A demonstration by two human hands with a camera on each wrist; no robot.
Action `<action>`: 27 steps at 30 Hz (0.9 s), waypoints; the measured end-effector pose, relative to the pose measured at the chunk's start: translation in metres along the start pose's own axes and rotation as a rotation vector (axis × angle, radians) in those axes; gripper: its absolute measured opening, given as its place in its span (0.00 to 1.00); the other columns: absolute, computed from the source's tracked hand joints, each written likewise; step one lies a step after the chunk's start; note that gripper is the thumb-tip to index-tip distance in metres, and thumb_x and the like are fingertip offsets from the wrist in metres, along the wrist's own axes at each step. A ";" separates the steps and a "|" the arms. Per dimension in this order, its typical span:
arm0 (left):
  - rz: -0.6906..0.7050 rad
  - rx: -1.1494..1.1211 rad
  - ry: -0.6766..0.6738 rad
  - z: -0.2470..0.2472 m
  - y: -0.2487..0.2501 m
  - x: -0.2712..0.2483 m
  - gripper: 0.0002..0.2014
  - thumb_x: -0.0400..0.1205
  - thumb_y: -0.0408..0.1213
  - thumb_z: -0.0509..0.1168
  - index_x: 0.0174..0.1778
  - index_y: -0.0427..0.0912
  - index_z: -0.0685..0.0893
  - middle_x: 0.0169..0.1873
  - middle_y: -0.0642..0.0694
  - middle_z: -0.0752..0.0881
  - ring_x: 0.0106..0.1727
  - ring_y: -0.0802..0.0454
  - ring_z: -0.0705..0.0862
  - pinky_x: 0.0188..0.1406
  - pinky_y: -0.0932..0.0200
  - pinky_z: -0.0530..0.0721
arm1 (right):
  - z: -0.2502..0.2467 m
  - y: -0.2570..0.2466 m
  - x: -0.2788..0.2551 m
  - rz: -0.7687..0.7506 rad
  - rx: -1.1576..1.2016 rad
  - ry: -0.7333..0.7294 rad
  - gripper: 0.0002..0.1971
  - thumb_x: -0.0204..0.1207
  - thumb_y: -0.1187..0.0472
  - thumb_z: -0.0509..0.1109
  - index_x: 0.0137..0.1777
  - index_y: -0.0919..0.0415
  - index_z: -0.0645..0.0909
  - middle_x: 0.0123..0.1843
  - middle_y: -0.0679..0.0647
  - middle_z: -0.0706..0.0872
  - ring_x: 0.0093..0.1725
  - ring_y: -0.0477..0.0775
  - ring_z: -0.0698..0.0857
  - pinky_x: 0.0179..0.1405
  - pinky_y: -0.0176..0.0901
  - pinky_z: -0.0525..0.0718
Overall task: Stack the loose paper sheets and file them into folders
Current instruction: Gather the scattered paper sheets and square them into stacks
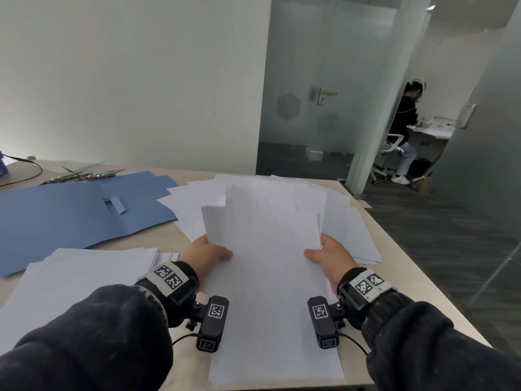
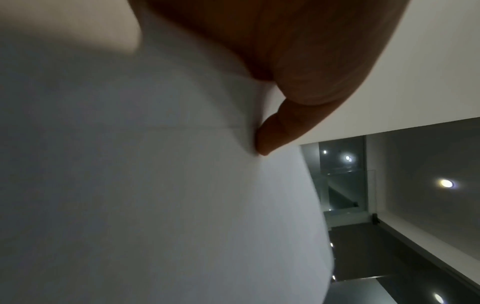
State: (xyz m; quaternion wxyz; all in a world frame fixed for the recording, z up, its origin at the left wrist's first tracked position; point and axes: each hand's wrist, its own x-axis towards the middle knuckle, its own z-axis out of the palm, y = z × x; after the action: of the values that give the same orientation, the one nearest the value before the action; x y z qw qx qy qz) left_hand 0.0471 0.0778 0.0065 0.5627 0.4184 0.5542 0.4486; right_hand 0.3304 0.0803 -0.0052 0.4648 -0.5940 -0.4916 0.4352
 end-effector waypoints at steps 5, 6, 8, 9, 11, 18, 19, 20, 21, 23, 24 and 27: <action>0.295 0.031 -0.010 -0.003 0.045 -0.003 0.19 0.70 0.36 0.77 0.57 0.37 0.89 0.49 0.40 0.94 0.50 0.38 0.93 0.58 0.35 0.89 | -0.006 -0.047 -0.004 -0.232 0.215 0.079 0.09 0.81 0.72 0.70 0.57 0.62 0.86 0.54 0.58 0.93 0.55 0.63 0.91 0.61 0.59 0.88; 0.356 0.025 -0.003 -0.002 0.056 -0.004 0.19 0.69 0.38 0.76 0.56 0.39 0.89 0.48 0.42 0.94 0.49 0.39 0.93 0.57 0.36 0.90 | -0.007 -0.058 -0.005 -0.279 0.232 0.086 0.09 0.81 0.72 0.70 0.57 0.61 0.86 0.54 0.57 0.93 0.55 0.60 0.92 0.59 0.55 0.88; 0.452 -0.011 0.019 -0.001 0.074 -0.005 0.17 0.69 0.41 0.77 0.54 0.43 0.90 0.47 0.45 0.95 0.48 0.43 0.94 0.54 0.43 0.90 | -0.008 -0.078 -0.006 -0.373 0.238 0.096 0.10 0.82 0.71 0.69 0.57 0.58 0.86 0.54 0.54 0.94 0.55 0.55 0.92 0.55 0.46 0.88; 0.482 -0.027 0.026 0.000 0.080 -0.006 0.18 0.69 0.42 0.77 0.55 0.44 0.90 0.47 0.46 0.95 0.49 0.44 0.94 0.52 0.46 0.90 | -0.008 -0.085 -0.007 -0.406 0.236 0.103 0.10 0.83 0.70 0.69 0.57 0.57 0.86 0.54 0.52 0.94 0.55 0.53 0.92 0.54 0.43 0.88; 0.492 -0.019 0.024 0.001 0.082 -0.005 0.22 0.69 0.44 0.79 0.59 0.45 0.89 0.49 0.48 0.94 0.50 0.46 0.94 0.52 0.48 0.90 | -0.007 -0.090 -0.009 -0.422 0.232 0.100 0.09 0.82 0.68 0.71 0.57 0.56 0.85 0.54 0.51 0.94 0.55 0.52 0.92 0.53 0.43 0.88; 0.397 0.073 0.011 0.007 0.044 -0.003 0.10 0.78 0.33 0.77 0.55 0.46 0.90 0.48 0.48 0.94 0.52 0.44 0.93 0.55 0.48 0.89 | 0.000 -0.058 -0.024 -0.325 0.178 0.068 0.12 0.79 0.65 0.76 0.61 0.56 0.85 0.55 0.51 0.93 0.57 0.53 0.91 0.60 0.51 0.88; 0.395 0.075 0.001 0.008 0.042 -0.004 0.12 0.78 0.34 0.77 0.57 0.46 0.90 0.49 0.49 0.94 0.52 0.46 0.93 0.57 0.48 0.89 | 0.000 -0.056 -0.025 -0.328 0.179 0.066 0.12 0.79 0.65 0.76 0.61 0.56 0.85 0.56 0.51 0.93 0.58 0.53 0.91 0.60 0.51 0.87; 0.396 0.074 -0.008 0.010 0.042 -0.004 0.14 0.78 0.36 0.78 0.59 0.46 0.89 0.50 0.49 0.94 0.52 0.48 0.93 0.58 0.48 0.89 | 0.000 -0.056 -0.024 -0.336 0.177 0.069 0.13 0.78 0.65 0.77 0.61 0.55 0.85 0.56 0.50 0.93 0.58 0.53 0.91 0.61 0.51 0.87; 0.398 0.069 -0.013 0.012 0.042 -0.004 0.17 0.77 0.36 0.79 0.62 0.47 0.88 0.51 0.50 0.94 0.53 0.49 0.92 0.58 0.48 0.88 | 0.000 -0.056 -0.024 -0.350 0.171 0.072 0.14 0.78 0.64 0.77 0.62 0.53 0.84 0.57 0.50 0.93 0.59 0.52 0.91 0.62 0.53 0.87; 0.409 0.051 -0.026 0.016 0.043 -0.003 0.24 0.74 0.36 0.81 0.65 0.51 0.85 0.53 0.53 0.93 0.54 0.51 0.92 0.57 0.50 0.87 | -0.001 -0.060 -0.021 -0.378 0.167 0.083 0.18 0.77 0.62 0.79 0.65 0.49 0.82 0.59 0.48 0.92 0.59 0.50 0.90 0.64 0.55 0.86; 0.414 0.039 -0.042 0.019 0.043 -0.003 0.28 0.71 0.37 0.82 0.67 0.53 0.83 0.54 0.54 0.93 0.55 0.52 0.91 0.57 0.50 0.87 | 0.000 -0.062 -0.021 -0.390 0.172 0.088 0.21 0.76 0.61 0.79 0.66 0.48 0.81 0.60 0.47 0.91 0.60 0.49 0.90 0.64 0.55 0.86; 0.405 0.019 -0.090 0.025 0.041 -0.001 0.39 0.66 0.40 0.82 0.74 0.54 0.74 0.59 0.53 0.90 0.58 0.52 0.90 0.57 0.50 0.88 | 0.000 -0.067 -0.019 -0.413 0.214 0.095 0.26 0.73 0.57 0.81 0.69 0.45 0.76 0.61 0.45 0.90 0.60 0.48 0.89 0.64 0.56 0.86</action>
State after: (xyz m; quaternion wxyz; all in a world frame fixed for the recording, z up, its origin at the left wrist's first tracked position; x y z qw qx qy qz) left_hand 0.0700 0.0879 0.0469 0.4813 0.5463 0.4374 0.5279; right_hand 0.3155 0.0670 0.0619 0.6267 -0.4481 -0.5314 0.3522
